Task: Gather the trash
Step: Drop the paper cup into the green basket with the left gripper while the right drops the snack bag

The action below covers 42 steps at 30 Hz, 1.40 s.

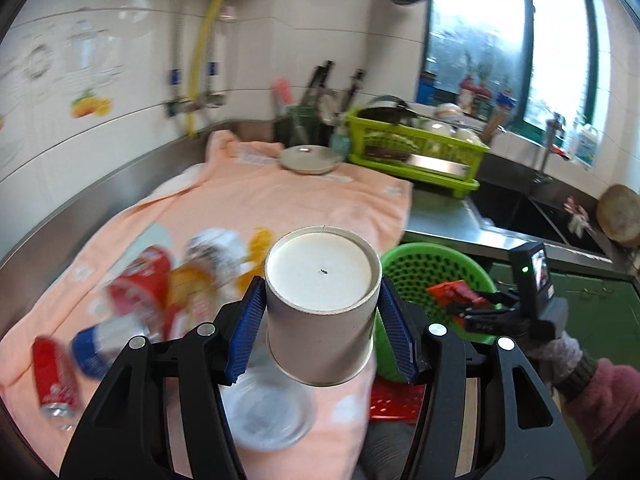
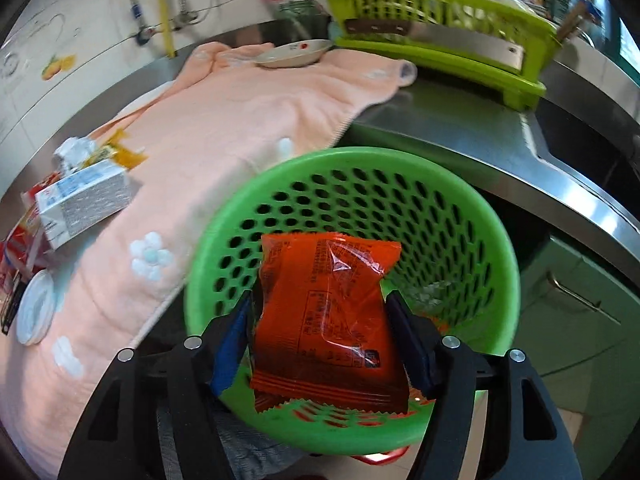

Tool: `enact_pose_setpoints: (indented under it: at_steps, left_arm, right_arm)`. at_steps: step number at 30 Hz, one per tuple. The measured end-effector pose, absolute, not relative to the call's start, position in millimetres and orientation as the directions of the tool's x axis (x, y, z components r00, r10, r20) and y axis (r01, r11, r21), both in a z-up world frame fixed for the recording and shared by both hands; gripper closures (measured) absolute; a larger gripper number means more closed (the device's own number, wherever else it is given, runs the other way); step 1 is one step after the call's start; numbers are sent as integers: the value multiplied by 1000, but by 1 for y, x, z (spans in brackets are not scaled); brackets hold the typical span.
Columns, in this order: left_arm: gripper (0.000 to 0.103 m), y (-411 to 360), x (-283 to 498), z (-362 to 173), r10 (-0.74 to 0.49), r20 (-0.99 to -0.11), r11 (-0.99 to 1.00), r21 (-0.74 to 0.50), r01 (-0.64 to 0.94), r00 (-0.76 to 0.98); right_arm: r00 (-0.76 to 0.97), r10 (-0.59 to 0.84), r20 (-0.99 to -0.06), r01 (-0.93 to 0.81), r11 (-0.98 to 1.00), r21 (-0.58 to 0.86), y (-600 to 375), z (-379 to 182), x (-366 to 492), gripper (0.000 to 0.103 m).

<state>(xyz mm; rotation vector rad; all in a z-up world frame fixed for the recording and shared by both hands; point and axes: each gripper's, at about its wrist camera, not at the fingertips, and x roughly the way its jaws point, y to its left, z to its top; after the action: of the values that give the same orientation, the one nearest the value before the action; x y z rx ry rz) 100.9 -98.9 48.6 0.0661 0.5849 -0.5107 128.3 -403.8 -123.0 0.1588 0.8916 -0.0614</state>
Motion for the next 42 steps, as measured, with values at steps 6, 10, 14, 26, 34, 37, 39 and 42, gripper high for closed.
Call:
enact_pose_setpoints:
  at_steps: [6,10,14,26,34,37,39,42]
  left_arm:
    - [47,-171,121,35,-517,-579,815,-109,568,630]
    - [47,-218,136,15,-552,-621,776,-139,615,557]
    - [46,-262,150,-8,-578,-659,737,-170,654,481]
    - [45,-327,179,-87,-531,-783,719,-214,662,323]
    - [34,-326,182,-106,-513,-809,730,-234,642,287]
    - [34,-319,178,-100,-520,-797,733,-233,639,306]
    - [34,-311,174,-92,-528,-786,734,-232,638,322]
    - [34,-292,162,-75,-531,-762,746,-213,631,371]
  right_arm:
    - [646,12,-763,144,980,138,-427,-123,121,26]
    - [676,2,-737,146,980,137,-438,-115,108,23]
    - [714,-3,-700,153,976,152,-453,-104,90,20]
    - [752,13,-659,160,966,202,-474,-101,69,19]
    - [747,28,-664,171,957,233,-474,-109,69,19]
    - [750,31,-660,167,957,235,-472,-106,65,19]
    - [755,35,-655,161,958,236,-468,-103,63,19]
    - [762,41,-646,147,961,235,-460,-96,60,19]
